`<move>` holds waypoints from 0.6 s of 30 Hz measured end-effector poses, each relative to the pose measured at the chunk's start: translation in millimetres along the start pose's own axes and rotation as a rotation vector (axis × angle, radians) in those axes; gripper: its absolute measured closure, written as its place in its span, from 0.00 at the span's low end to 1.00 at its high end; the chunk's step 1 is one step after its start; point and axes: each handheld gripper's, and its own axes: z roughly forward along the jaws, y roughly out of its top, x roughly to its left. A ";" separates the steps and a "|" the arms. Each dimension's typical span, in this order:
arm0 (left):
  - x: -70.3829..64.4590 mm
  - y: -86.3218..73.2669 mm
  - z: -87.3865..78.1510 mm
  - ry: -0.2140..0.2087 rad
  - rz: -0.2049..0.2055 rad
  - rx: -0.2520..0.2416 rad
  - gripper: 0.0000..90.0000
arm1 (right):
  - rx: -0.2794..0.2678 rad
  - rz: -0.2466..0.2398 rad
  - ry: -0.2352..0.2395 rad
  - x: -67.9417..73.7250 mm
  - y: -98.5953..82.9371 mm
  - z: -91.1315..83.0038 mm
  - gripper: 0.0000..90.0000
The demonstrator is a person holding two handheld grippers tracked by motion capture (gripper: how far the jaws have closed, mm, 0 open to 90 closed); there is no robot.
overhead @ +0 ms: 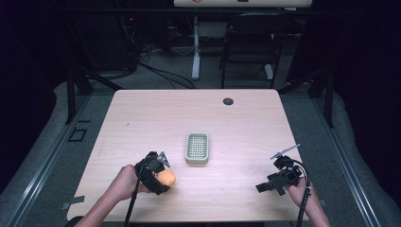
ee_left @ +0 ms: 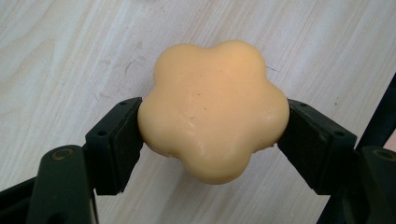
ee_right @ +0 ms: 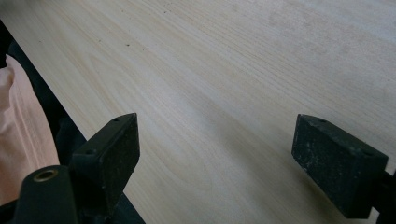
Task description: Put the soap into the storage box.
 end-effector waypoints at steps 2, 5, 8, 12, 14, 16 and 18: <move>1.0 0.9 -0.8 0.004 -0.001 -0.006 0.28 | 0.023 -0.016 -0.001 -1.2 0.8 -1.6 0.17; 2.7 2.5 -2.5 0.004 -0.006 -0.015 0.28 | 0.022 -0.017 0.000 -1.0 0.8 -1.4 0.17; 5.5 4.8 -4.7 0.010 -0.009 -0.024 0.28 | 0.022 -0.014 -0.001 -1.0 0.7 -1.5 0.17; 8.9 8.7 -6.6 0.014 -0.015 -0.039 0.28 | 0.021 -0.011 0.000 -1.2 0.6 -1.5 0.17; 10.7 11.7 -7.7 0.013 -0.017 -0.046 0.28 | 0.022 -0.011 0.001 -1.3 0.5 -1.7 0.17; 11.9 13.4 -9.0 0.014 -0.015 -0.049 0.28 | 0.021 -0.009 0.001 -1.2 0.3 -1.7 0.17; 13.5 14.9 -10.3 0.019 -0.016 -0.053 0.28 | 0.014 -0.004 0.000 -0.9 0.0 -1.3 0.17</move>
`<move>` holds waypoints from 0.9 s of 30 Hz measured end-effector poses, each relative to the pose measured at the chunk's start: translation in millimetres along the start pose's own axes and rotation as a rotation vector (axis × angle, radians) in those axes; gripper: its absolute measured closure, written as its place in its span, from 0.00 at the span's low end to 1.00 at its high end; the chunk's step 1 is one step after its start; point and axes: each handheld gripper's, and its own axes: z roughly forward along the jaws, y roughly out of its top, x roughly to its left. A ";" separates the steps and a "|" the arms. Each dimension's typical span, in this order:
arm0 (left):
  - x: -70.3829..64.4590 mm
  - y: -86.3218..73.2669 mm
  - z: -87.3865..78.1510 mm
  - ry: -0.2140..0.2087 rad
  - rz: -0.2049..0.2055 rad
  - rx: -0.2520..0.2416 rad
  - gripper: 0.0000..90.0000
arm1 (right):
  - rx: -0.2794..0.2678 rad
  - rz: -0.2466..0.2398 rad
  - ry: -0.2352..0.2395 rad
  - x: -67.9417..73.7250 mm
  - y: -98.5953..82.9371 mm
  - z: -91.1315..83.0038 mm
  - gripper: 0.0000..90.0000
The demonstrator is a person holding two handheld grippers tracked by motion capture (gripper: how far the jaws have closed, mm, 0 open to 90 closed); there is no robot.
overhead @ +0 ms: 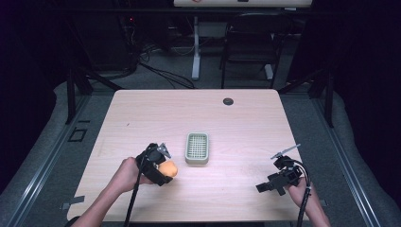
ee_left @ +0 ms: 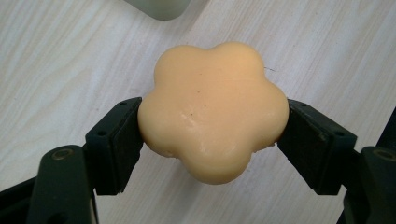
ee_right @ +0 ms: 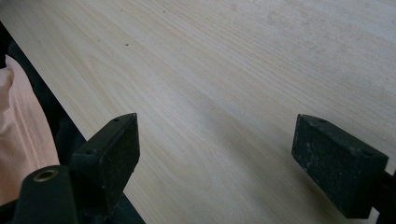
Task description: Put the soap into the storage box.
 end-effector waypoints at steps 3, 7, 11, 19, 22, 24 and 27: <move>2.2 2.0 -1.2 0.004 -0.002 -0.005 0.28 | -0.014 0.010 0.000 0.7 -0.4 0.6 0.17; 5.2 4.6 -2.6 0.008 0.001 -0.009 0.28 | 0.005 -0.004 0.000 -0.2 0.3 -0.5 0.17; 7.9 7.8 -3.0 0.004 -0.001 -0.018 0.28 | -0.015 0.013 -0.004 1.0 -0.5 0.6 0.17; 11.3 14.2 -3.7 0.007 0.004 -0.022 0.28 | -0.016 0.011 -0.005 0.8 -0.5 0.4 0.17; 12.7 17.0 -4.9 0.010 0.007 -0.025 0.28 | -0.015 0.012 -0.005 0.7 -0.5 0.4 0.17; 14.1 19.5 -6.2 0.012 0.006 -0.031 0.28 | -0.014 0.011 -0.005 0.6 -0.5 0.3 0.17; 15.2 20.9 -6.8 0.011 0.008 -0.033 0.28 | -0.014 0.012 -0.004 0.6 -0.5 0.3 0.17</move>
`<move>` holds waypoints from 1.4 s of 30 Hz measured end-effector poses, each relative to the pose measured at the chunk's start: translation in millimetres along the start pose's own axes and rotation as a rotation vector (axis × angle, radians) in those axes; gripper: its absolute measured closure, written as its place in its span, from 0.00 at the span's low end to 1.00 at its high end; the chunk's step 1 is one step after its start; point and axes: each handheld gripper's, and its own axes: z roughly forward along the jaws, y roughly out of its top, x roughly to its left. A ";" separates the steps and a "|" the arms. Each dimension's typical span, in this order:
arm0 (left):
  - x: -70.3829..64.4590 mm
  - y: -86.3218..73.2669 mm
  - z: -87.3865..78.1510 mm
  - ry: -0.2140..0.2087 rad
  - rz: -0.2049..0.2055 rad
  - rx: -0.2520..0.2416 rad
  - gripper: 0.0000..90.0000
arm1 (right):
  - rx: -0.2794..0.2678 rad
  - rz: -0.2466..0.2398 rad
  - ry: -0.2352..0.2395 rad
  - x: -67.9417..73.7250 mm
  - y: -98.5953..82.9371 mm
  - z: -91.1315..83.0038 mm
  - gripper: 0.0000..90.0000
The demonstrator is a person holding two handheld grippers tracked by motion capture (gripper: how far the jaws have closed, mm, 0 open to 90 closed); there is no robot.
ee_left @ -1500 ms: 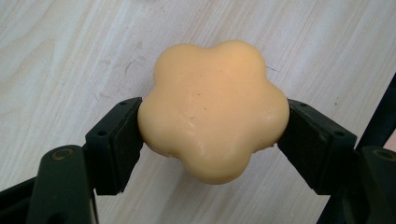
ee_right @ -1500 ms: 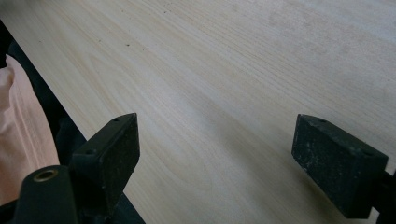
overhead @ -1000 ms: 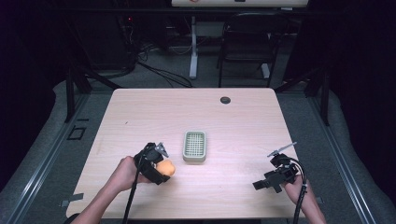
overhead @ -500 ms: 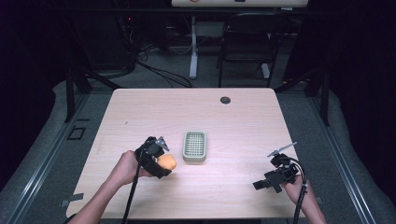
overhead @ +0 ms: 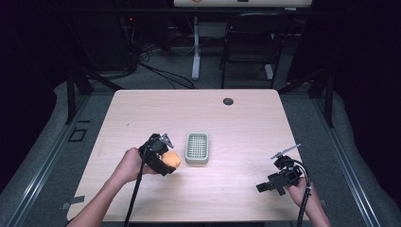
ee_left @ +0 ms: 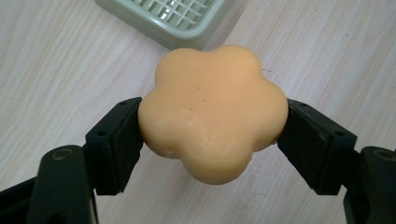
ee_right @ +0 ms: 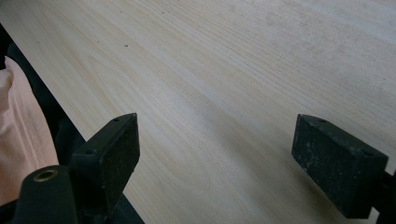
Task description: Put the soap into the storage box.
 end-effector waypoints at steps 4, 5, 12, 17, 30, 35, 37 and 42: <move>1.7 1.4 -0.5 0.000 -0.003 -0.002 0.28 | 0.020 -0.021 0.005 -1.4 0.9 -1.7 0.17; 2.8 1.8 -0.8 -0.002 -0.005 -0.002 0.28 | 0.021 -0.022 0.004 -1.4 1.0 -2.0 0.17; 5.9 6.5 -1.1 0.002 -0.005 -0.007 0.28 | 0.019 -0.020 -0.002 -1.5 0.9 -2.4 0.17; 7.9 10.7 -1.1 0.002 -0.005 -0.012 0.28 | -0.002 -0.002 0.002 -0.8 0.0 -1.1 0.17; 14.3 26.3 -0.8 -0.007 -0.001 -0.023 0.28 | 0.018 -0.023 0.002 -2.0 1.0 -3.0 0.17; 16.1 31.7 -0.3 -0.006 0.001 -0.025 0.28 | 0.014 -0.019 0.002 -1.9 0.8 -2.7 0.17; 16.5 33.8 -0.4 -0.006 0.004 -0.028 0.28 | 0.010 -0.017 0.002 -1.8 0.7 -2.5 0.17; 18.3 39.5 -0.9 -0.009 0.003 -0.033 0.28 | 0.011 -0.016 0.003 -1.8 0.6 -2.4 0.17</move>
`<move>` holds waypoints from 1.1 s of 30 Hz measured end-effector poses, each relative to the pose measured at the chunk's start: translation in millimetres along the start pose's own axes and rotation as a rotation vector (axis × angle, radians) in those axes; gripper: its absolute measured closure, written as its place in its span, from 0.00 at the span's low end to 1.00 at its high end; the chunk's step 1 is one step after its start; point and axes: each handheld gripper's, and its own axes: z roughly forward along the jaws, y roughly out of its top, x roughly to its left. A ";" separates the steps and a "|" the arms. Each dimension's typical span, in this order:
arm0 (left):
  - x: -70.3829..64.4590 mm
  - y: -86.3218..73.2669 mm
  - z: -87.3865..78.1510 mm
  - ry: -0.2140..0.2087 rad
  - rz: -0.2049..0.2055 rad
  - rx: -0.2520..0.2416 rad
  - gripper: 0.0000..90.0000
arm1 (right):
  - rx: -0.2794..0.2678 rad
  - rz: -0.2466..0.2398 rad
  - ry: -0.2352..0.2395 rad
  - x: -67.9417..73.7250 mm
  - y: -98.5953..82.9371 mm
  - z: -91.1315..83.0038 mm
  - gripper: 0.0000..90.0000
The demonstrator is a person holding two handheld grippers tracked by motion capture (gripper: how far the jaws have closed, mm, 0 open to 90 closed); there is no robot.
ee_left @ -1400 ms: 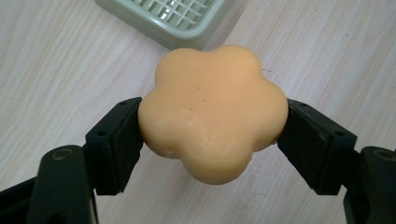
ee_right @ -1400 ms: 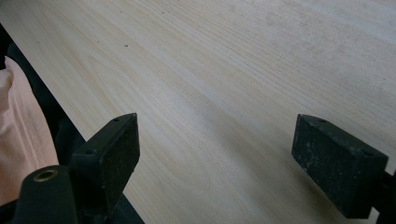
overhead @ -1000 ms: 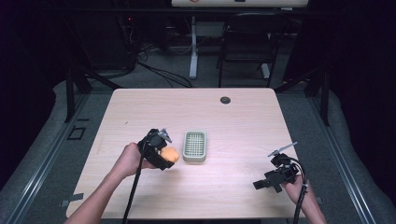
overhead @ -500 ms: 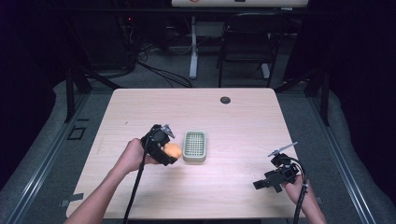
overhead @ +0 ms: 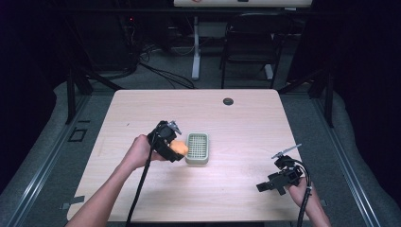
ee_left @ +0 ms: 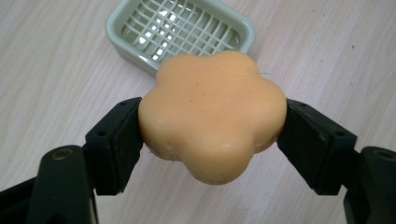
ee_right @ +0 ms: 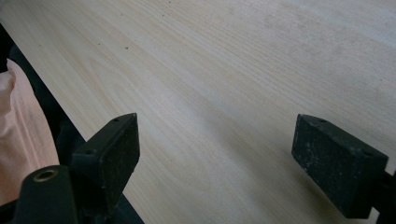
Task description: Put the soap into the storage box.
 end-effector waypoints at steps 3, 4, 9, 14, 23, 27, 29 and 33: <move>1.7 3.5 -0.5 0.004 0.003 -0.006 0.28 | 0.003 -0.002 0.000 0.0 0.2 -0.2 0.17; 2.2 4.6 -0.6 0.005 0.003 -0.009 0.28 | 0.003 -0.002 0.000 0.0 0.1 -0.1 0.17; 3.9 9.1 0.0 0.005 0.005 -0.007 0.28 | 0.001 -0.002 0.001 0.0 0.1 0.0 0.17; 7.1 15.3 1.2 0.003 0.003 -0.011 0.28 | 0.001 -0.001 0.001 0.0 0.0 0.0 0.17; 10.9 24.0 1.8 0.004 0.002 -0.017 0.28 | -0.026 0.023 0.002 1.4 -1.1 1.8 0.17; 12.8 28.4 2.5 0.006 0.003 -0.022 0.28 | -0.002 0.003 0.004 0.2 -0.1 0.6 0.17; 14.0 30.1 3.5 0.005 0.002 -0.023 0.28 | -0.020 0.017 -0.006 1.8 -0.8 1.4 0.17; 16.4 32.1 6.2 0.001 -0.005 -0.025 0.28 | -0.010 0.006 -0.002 0.9 -0.4 0.6 0.17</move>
